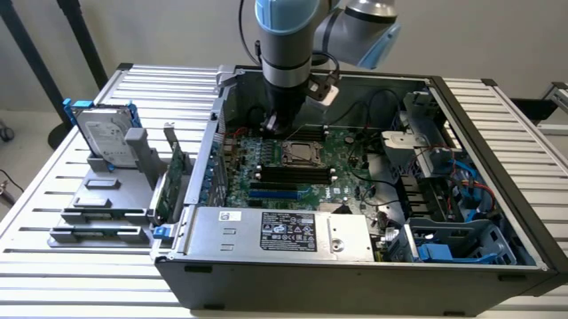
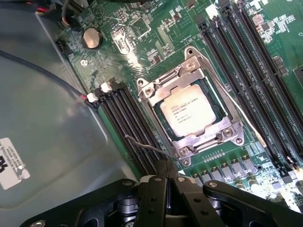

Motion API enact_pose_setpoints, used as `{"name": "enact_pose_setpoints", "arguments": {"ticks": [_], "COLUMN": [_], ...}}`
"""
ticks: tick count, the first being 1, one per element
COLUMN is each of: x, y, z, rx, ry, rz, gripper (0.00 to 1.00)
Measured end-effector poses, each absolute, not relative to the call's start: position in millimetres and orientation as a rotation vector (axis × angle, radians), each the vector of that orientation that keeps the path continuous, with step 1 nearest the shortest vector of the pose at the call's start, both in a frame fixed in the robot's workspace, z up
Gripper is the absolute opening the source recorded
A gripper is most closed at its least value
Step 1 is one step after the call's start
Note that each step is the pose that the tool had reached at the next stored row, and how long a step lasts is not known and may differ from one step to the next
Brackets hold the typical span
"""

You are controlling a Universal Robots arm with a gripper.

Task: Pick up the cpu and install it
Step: 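Close the cpu cover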

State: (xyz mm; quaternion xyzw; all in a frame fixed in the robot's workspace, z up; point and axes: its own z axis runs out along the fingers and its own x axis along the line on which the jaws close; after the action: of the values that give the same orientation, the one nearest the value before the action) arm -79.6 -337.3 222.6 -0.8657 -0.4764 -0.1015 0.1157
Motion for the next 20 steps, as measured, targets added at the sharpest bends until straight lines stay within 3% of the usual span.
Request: {"name": "enact_pose_setpoints", "arguments": {"ticks": [20], "x": [-79.6], "y": [-330.2], "z": [210.5], "rx": [-2.569], "ry": [-1.374], "rz": [-0.28], "gripper": [0.11]}}
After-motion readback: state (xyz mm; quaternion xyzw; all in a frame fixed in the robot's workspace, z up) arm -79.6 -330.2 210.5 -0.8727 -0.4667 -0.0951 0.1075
